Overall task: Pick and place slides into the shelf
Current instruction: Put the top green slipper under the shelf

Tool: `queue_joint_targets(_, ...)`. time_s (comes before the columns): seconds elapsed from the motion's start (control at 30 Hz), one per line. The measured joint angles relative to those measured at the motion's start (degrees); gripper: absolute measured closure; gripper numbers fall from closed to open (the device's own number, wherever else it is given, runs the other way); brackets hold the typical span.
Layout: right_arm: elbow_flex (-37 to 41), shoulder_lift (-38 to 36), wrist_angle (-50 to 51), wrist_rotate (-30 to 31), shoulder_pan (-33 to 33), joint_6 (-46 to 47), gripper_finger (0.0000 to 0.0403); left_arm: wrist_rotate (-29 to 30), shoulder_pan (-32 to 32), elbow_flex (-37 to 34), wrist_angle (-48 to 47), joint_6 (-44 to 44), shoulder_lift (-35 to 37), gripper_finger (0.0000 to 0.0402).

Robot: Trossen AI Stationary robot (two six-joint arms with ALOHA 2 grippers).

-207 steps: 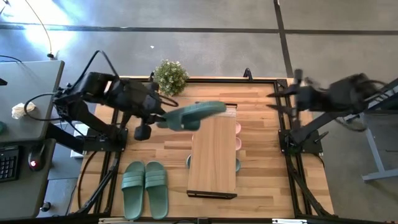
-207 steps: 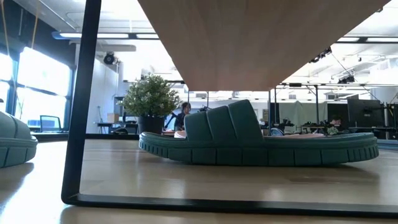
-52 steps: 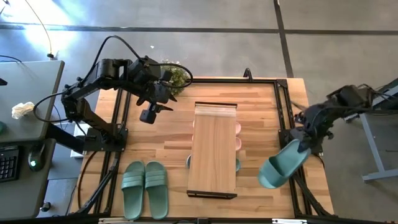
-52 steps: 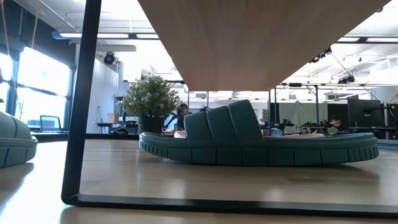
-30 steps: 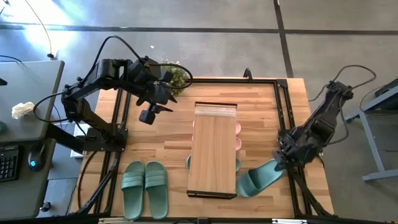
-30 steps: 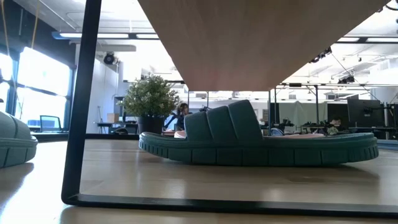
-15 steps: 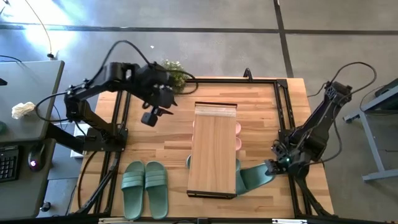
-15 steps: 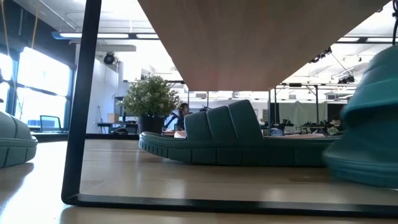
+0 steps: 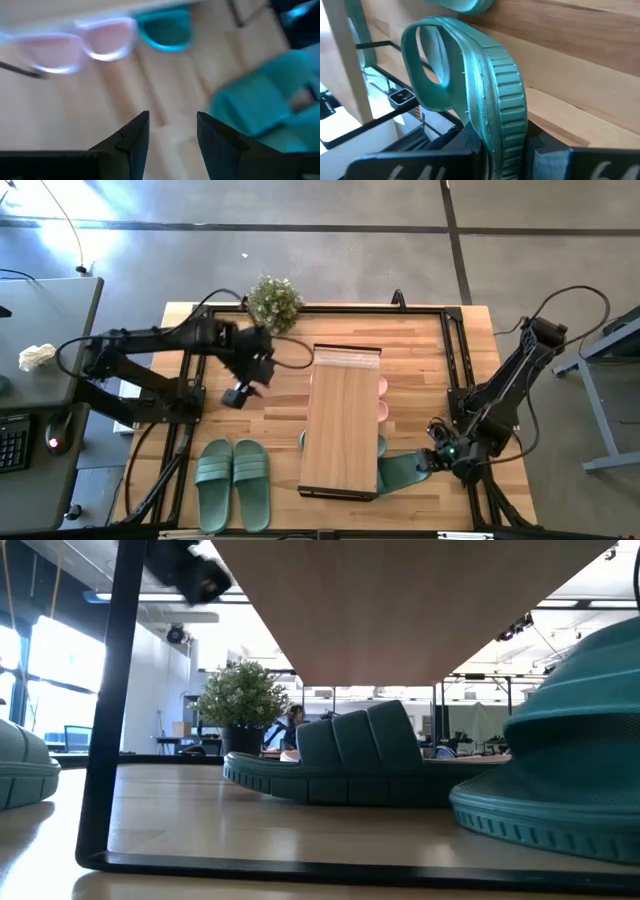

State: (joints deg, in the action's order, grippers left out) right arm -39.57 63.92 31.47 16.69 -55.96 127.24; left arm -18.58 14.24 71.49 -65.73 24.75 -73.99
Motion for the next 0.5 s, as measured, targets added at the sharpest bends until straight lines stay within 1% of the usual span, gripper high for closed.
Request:
queue_joint_targets(0.07, 0.0, 0.9, -0.4, -0.1, 0.1, 0.0, 0.0367, -3.1, -0.6, -7.3, 5.2, -2.3, 3.6, 0.0252)
queue_joint_targets(0.17, 0.0, 1.9, -0.9, -0.4, 0.2, 0.0, 0.0367, -3.5, -3.0, -17.9, 17.4, -8.3, 8.0, 0.0252)
queue_joint_targets(0.27, 0.0, 3.2, -0.6, -0.9, 0.8, 0.2, 0.0367, -3.5, -6.0, -26.5, 30.3, -13.4, 10.2, 0.0252)
queue_joint_targets(0.37, 0.1, 3.8, -0.4, -1.4, 1.5, 0.1, 0.0367, -3.3, -9.9, -32.2, 40.9, -18.0, 10.3, 0.0252)
queue_joint_targets(0.43, 0.8, 3.8, -0.7, -2.2, 1.6, 0.2, 0.0367, -3.1, -12.4, -34.4, 47.9, -21.0, 9.2, 0.0252)
queue_joint_targets(0.5, 1.6, 3.8, -1.2, -2.5, 1.7, 0.2, 0.0367, -2.0, -14.8, -35.7, 51.7, -23.3, 7.8, 0.0252)
